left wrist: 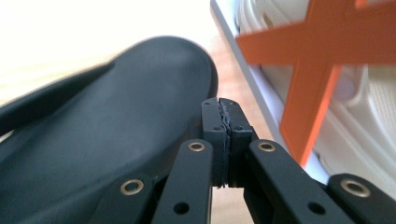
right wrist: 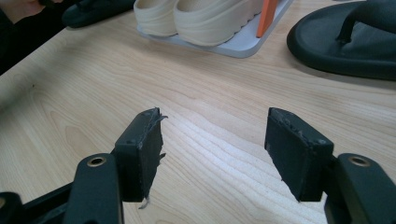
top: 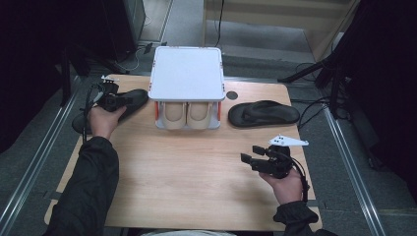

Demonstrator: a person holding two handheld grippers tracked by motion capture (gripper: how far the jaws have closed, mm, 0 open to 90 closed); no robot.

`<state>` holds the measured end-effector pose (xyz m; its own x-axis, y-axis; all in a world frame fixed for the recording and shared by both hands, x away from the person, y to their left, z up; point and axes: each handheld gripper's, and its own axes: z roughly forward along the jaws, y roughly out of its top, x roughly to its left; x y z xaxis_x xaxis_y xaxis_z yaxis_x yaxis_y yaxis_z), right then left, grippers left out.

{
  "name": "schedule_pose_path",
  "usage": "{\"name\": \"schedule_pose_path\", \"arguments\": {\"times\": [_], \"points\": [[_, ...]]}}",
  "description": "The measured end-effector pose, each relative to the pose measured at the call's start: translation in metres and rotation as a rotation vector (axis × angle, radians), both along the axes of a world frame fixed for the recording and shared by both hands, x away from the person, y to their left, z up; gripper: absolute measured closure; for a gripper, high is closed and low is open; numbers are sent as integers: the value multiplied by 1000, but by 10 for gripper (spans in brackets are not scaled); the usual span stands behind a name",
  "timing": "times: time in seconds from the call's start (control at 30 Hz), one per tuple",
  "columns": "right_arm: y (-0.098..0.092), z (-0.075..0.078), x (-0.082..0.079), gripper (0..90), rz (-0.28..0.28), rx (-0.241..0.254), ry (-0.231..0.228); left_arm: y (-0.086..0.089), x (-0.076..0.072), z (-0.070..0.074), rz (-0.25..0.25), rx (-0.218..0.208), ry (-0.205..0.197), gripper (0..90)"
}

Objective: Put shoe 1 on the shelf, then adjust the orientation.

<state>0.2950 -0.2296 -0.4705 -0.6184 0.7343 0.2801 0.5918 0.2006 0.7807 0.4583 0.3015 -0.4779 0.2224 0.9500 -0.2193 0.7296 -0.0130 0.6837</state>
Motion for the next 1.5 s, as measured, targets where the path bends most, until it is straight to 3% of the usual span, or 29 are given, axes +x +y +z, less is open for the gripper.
{"name": "schedule_pose_path", "arguments": {"times": [0.07, 0.27, 0.6, 1.0, 1.3, 1.5], "points": [[1, 0, -1, 371, 4, -5, 0, 2, 5, -7, 21, 4, -1, 900], [2, -2, -2, 372, 10, -10, 0, 7, 14, -19, 46, 21, 49, 900], [3, -2, -1, 371, 14, -13, 9, 11, 20, -26, 66, 17, 65, 900], [1, -2, 0, 372, 6, -13, 8, 10, 7, -24, 14, 27, 97, 899], [0, 0, 5, 372, 8, -1, 7, 11, -14, -21, -27, 33, 127, 900], [3, 0, 9, 372, 16, 3, 2, 8, -27, -22, -45, 38, 125, 899]]}}
